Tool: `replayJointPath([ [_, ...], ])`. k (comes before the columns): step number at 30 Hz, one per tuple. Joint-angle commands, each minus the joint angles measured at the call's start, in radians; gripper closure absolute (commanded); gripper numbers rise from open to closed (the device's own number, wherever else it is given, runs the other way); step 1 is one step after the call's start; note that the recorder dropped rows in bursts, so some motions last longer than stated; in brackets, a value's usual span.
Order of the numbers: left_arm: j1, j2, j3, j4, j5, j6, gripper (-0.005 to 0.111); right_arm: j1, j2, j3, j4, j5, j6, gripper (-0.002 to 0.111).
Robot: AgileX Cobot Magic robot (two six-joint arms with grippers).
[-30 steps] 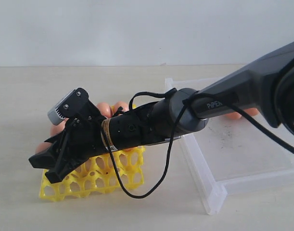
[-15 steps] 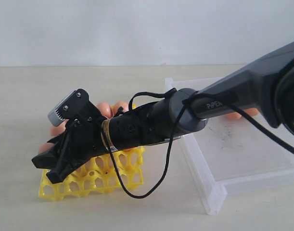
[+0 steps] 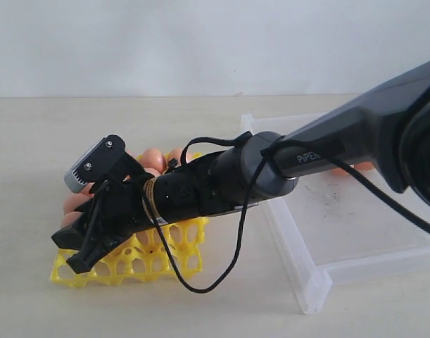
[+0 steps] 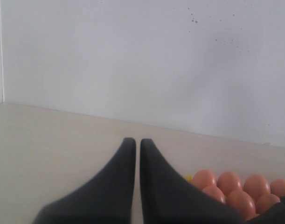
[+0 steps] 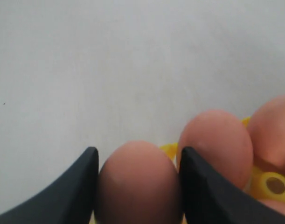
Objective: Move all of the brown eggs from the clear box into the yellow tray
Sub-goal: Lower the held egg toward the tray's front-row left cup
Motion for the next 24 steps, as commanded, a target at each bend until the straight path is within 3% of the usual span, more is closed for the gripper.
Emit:
replayJointPath([
  [1, -0.002, -0.002, 0.003, -0.009, -0.003, -0.009, 0.103, 0.014, -0.003, -0.015, 0.003, -0.003, -0.002, 0.069],
  [3, -0.002, -0.002, 0.003, -0.009, -0.003, -0.009, 0.103, 0.014, -0.003, -0.017, 0.010, -0.003, -0.005, 0.086],
  [4, -0.002, -0.002, 0.003, -0.009, -0.001, -0.009, 0.103, 0.014, -0.003, -0.017, 0.010, -0.001, -0.017, 0.100],
  [6, -0.002, -0.002, 0.003, -0.009, -0.001, -0.009, 0.103, 0.014, -0.003, -0.017, 0.010, -0.001, -0.024, 0.108],
  [9, -0.002, -0.002, 0.003, -0.009, -0.001, -0.009, 0.103, 0.014, -0.003, -0.017, 0.010, 0.015, -0.036, 0.099],
  [12, -0.002, -0.002, 0.003, -0.009, -0.001, -0.009, 0.103, 0.014, -0.003, -0.017, 0.012, 0.053, -0.025, 0.073],
  [14, -0.002, -0.002, 0.003, -0.009, -0.004, -0.009, 0.103, 0.014, -0.003, -0.017, 0.012, 0.057, -0.020, 0.061],
  [24, -0.002, -0.002, 0.003, -0.009, -0.002, -0.009, 0.103, 0.014, -0.003, -0.017, 0.014, 0.054, -0.027, 0.058],
])
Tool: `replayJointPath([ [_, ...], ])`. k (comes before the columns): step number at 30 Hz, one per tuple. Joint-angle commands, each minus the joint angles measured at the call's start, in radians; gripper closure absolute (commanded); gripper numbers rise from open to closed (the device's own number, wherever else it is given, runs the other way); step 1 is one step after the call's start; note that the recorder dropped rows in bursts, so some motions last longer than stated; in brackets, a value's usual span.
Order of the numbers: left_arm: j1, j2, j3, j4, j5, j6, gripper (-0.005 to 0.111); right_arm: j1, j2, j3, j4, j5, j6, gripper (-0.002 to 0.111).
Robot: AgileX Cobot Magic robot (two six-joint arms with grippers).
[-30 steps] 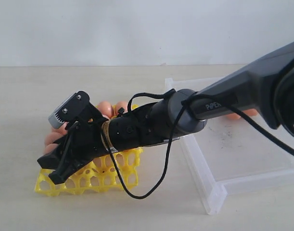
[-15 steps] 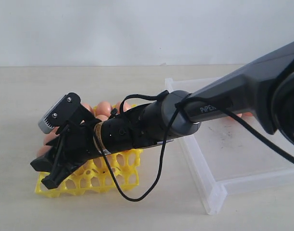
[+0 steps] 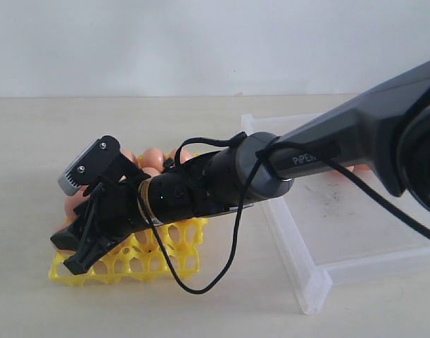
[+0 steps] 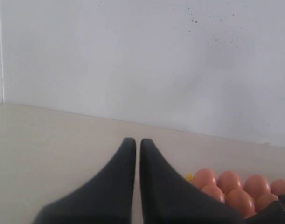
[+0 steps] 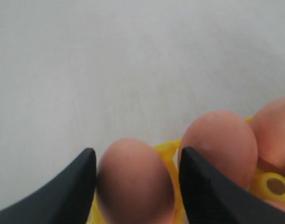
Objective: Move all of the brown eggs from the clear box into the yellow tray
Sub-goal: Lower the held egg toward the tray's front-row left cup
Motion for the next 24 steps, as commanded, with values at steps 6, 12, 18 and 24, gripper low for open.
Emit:
replayJointPath([
  [6, -0.002, -0.002, 0.003, -0.009, -0.002, -0.009, 0.103, 0.001, -0.003, -0.003, 0.025, 0.050, 0.006, 0.058],
  [12, -0.002, -0.002, 0.003, -0.009, -0.002, -0.009, 0.103, 0.001, -0.006, -0.003, 0.029, 0.046, 0.009, 0.058],
  [18, -0.002, -0.002, 0.003, -0.009, -0.004, -0.009, 0.103, 0.001, -0.007, -0.003, 0.029, 0.047, 0.009, 0.058],
  [24, -0.002, -0.002, 0.003, -0.009, -0.004, -0.009, 0.103, 0.001, -0.007, -0.003, 0.029, 0.049, 0.009, 0.058],
])
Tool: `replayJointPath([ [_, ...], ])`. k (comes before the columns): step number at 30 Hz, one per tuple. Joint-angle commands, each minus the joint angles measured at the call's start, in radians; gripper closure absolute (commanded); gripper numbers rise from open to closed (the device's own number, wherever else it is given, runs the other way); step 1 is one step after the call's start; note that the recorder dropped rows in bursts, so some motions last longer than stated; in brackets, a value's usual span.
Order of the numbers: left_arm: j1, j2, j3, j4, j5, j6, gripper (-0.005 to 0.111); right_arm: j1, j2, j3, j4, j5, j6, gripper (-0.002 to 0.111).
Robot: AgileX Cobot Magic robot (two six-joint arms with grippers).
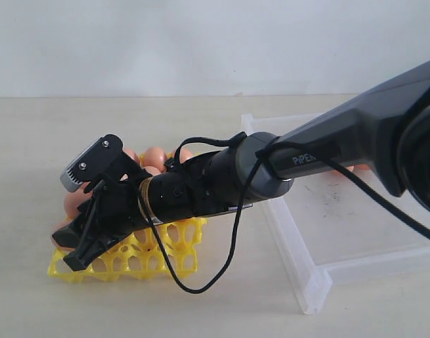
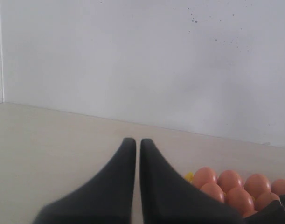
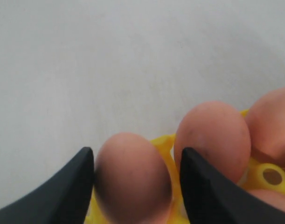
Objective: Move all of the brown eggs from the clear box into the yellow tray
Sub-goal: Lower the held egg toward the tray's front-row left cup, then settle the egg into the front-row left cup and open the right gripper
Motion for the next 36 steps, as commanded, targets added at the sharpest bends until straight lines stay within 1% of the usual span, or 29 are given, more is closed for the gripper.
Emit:
replayJointPath([
  [1, -0.002, -0.002, 0.003, -0.009, -0.004, -0.009, 0.103, 0.000, -0.007, -0.003, 0.006, 0.023, -0.001, 0.058],
  [18, -0.002, -0.002, 0.003, -0.009, -0.001, -0.009, 0.103, 0.000, -0.007, -0.003, 0.006, 0.023, -0.001, 0.058],
  [26, -0.002, -0.002, 0.003, -0.009, -0.003, -0.009, 0.103, -0.002, -0.065, -0.003, 0.006, 0.031, 0.014, 0.058],
  [29, -0.002, -0.002, 0.003, -0.009, -0.003, -0.009, 0.103, -0.002, -0.088, -0.003, -0.003, 0.057, 0.051, 0.059],
  [31, -0.002, -0.002, 0.003, -0.009, -0.003, -0.009, 0.103, -0.002, -0.102, -0.003, -0.014, 0.094, 0.086, 0.066],
  [32, -0.002, -0.002, 0.003, -0.009, -0.003, -0.009, 0.103, -0.002, -0.110, -0.001, -0.038, 0.118, 0.125, 0.076],
  [33, -0.002, -0.002, 0.003, -0.009, -0.003, -0.009, 0.103, -0.002, -0.110, -0.001, -0.080, 0.147, 0.175, 0.089],
  [34, -0.002, -0.002, 0.003, -0.009, -0.003, -0.009, 0.103, -0.002, -0.112, -0.001, -0.118, 0.165, 0.217, 0.105],
  [36, -0.002, -0.002, 0.003, -0.009, -0.002, -0.009, 0.103, -0.002, -0.110, -0.001, -0.202, 0.205, 0.322, 0.109],
])
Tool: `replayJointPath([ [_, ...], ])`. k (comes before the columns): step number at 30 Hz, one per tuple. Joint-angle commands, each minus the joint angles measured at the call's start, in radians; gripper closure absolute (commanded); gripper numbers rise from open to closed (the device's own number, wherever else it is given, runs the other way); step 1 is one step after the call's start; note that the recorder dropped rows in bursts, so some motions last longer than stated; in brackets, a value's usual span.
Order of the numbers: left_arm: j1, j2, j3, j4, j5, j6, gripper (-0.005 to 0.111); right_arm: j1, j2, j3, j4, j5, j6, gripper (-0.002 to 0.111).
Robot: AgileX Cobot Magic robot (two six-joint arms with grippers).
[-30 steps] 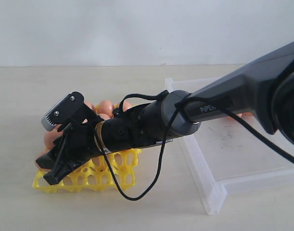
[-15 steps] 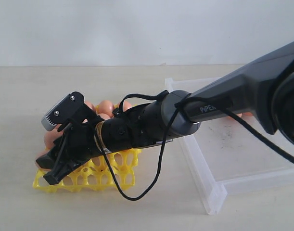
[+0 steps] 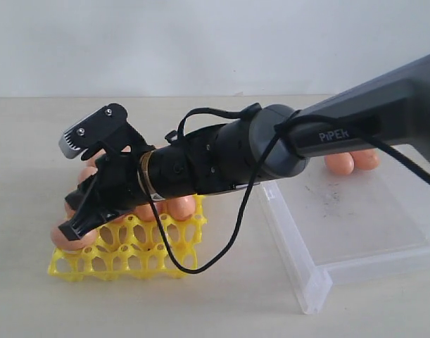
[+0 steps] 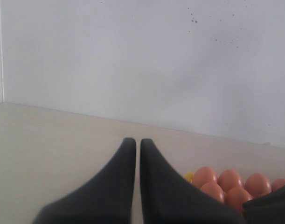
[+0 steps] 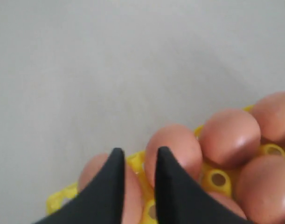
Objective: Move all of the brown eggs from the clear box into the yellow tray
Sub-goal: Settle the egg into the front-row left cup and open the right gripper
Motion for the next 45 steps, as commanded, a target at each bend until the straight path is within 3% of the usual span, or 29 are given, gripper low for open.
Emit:
replayJointPath([
  [1, -0.002, -0.002, 0.003, -0.009, -0.002, -0.009, 0.103, -0.002, -0.011, -0.001, -0.168, 0.086, 0.213, 0.109],
  [5, -0.002, -0.002, 0.003, -0.009, -0.002, -0.009, 0.103, -0.002, -0.010, -0.001, -0.317, 0.065, 0.361, 0.109],
  [20, -0.002, -0.002, 0.003, -0.009, -0.004, -0.009, 0.103, -0.002, 0.001, -0.001, -0.428, -0.002, 0.543, 0.109],
  [45, -0.002, -0.002, 0.003, -0.009, -0.002, -0.009, 0.103, -0.002, -0.019, -0.001, -0.465, -0.002, 0.549, 0.109],
])
